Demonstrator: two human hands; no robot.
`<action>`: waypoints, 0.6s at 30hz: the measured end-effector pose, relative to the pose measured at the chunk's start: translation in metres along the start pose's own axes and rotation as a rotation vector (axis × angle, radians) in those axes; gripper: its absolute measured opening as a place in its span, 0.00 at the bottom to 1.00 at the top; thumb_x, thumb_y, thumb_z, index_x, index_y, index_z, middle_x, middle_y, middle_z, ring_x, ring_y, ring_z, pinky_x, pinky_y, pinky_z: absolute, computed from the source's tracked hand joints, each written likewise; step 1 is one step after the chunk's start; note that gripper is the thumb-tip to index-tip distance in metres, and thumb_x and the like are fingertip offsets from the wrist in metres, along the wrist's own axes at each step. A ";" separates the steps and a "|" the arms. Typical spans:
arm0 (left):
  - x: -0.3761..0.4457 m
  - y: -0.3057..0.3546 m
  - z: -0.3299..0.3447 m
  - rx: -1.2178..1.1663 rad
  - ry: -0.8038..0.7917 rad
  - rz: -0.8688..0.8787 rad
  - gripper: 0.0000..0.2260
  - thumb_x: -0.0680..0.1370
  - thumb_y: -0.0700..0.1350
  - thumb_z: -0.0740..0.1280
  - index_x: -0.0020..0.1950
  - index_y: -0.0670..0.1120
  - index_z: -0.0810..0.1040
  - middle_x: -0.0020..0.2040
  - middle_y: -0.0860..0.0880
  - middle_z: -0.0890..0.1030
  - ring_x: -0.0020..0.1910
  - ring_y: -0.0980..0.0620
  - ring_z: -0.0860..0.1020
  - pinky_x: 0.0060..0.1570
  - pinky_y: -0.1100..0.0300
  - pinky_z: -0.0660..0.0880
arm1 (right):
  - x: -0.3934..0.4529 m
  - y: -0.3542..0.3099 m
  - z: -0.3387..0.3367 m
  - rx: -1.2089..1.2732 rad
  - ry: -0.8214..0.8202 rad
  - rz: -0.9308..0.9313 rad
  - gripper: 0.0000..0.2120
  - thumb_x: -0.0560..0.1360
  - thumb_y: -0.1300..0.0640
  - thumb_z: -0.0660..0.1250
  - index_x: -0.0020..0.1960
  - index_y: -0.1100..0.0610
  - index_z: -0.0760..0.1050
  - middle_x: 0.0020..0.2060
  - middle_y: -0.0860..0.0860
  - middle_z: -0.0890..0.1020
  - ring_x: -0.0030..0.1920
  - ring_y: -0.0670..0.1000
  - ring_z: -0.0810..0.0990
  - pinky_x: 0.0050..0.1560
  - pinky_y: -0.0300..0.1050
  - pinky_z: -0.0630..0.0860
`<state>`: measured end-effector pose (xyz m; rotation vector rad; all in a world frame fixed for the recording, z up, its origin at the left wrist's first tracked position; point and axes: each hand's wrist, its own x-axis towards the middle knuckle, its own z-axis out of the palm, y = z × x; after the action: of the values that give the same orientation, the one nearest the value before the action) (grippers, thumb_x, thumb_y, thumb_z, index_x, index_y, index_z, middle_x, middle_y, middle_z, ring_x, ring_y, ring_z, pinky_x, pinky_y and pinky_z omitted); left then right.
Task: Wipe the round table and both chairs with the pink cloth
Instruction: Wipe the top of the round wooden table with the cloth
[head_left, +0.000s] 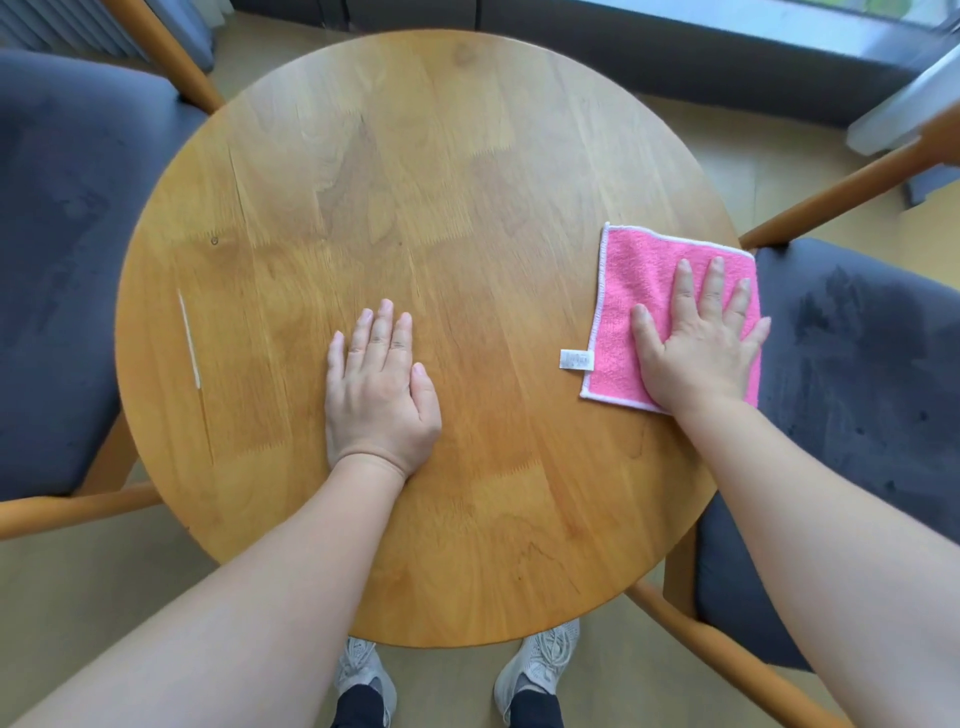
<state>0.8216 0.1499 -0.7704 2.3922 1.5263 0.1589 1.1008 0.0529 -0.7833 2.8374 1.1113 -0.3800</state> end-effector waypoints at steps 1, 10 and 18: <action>0.000 -0.001 0.000 -0.004 -0.001 -0.012 0.28 0.76 0.51 0.47 0.74 0.42 0.65 0.76 0.46 0.62 0.76 0.48 0.57 0.75 0.53 0.43 | 0.000 -0.001 0.001 -0.004 0.005 0.004 0.36 0.75 0.31 0.41 0.78 0.46 0.41 0.78 0.50 0.42 0.77 0.58 0.40 0.72 0.67 0.39; 0.000 0.000 -0.001 -0.009 0.000 -0.014 0.28 0.76 0.50 0.48 0.73 0.41 0.66 0.75 0.45 0.63 0.75 0.48 0.59 0.75 0.53 0.45 | -0.023 -0.060 0.004 -0.059 -0.017 -0.136 0.37 0.75 0.34 0.38 0.78 0.52 0.40 0.78 0.56 0.42 0.76 0.62 0.40 0.72 0.64 0.36; 0.001 0.000 -0.001 -0.025 -0.030 0.004 0.28 0.76 0.50 0.49 0.73 0.39 0.65 0.75 0.43 0.63 0.75 0.47 0.59 0.75 0.53 0.46 | -0.057 -0.122 0.020 -0.066 -0.058 -0.349 0.36 0.75 0.33 0.38 0.77 0.49 0.38 0.78 0.53 0.40 0.77 0.61 0.38 0.71 0.62 0.31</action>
<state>0.8216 0.1506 -0.7690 2.3679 1.4983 0.1417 0.9736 0.1020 -0.7848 2.5551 1.5767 -0.4333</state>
